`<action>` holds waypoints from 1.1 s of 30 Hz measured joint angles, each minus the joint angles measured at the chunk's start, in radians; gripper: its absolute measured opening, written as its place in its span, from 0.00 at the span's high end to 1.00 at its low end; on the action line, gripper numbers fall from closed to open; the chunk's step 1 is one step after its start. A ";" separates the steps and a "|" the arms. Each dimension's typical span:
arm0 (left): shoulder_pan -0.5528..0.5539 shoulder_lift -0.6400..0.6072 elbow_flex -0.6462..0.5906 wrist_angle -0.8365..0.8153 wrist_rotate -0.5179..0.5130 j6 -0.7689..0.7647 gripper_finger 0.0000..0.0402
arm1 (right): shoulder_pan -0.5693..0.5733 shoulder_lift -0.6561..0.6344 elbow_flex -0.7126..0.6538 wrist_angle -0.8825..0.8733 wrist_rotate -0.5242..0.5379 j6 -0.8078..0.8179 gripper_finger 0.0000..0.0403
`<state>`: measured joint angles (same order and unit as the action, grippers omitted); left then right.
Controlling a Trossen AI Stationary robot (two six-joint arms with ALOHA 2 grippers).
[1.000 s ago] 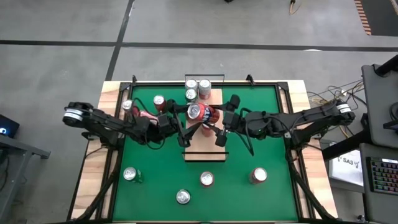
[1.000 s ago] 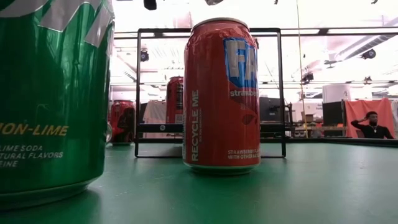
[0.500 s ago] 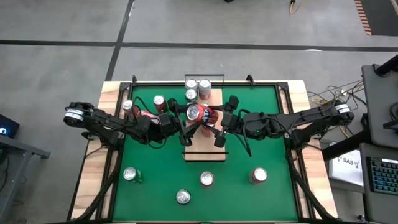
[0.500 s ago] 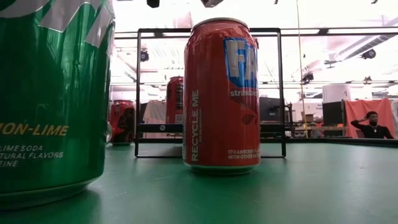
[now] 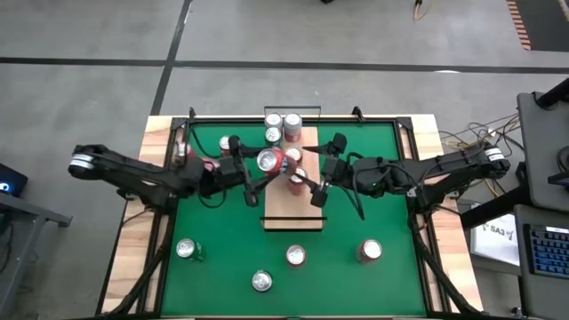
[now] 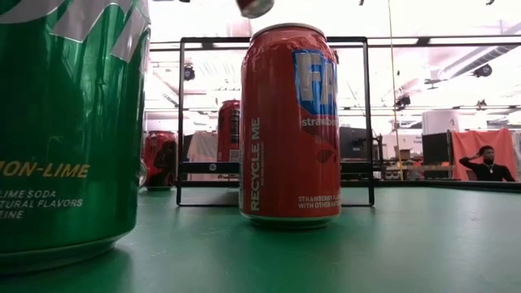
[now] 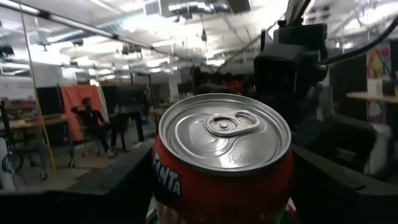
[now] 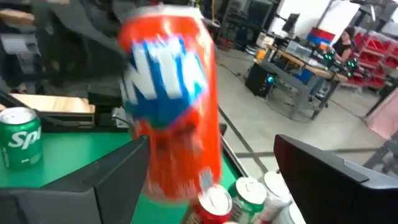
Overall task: Place canned beverage on shelf
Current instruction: Put the orange soda can on the shelf and aligned with the other orange soda can
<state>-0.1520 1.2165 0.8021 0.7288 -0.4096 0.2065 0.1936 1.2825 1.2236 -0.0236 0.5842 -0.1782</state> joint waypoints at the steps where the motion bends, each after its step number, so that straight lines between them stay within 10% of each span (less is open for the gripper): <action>1: -0.001 -0.031 0.000 -0.062 0.000 -0.002 0.29 | 0.000 -0.003 0.000 -0.013 -0.001 0.003 0.18; 12: -0.004 -0.242 -0.024 -0.679 0.241 -0.020 0.29 | 0.000 -0.080 -0.002 -0.054 -0.007 0.033 0.19; 33: 0.103 -0.213 -0.130 -0.602 0.361 -0.014 0.29 | 0.000 -0.078 -0.002 -0.088 -0.008 0.049 0.19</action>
<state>-0.0492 1.0031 0.6720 0.1269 -0.0484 0.1925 0.1940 1.2045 1.2217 -0.1111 0.5762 -0.1295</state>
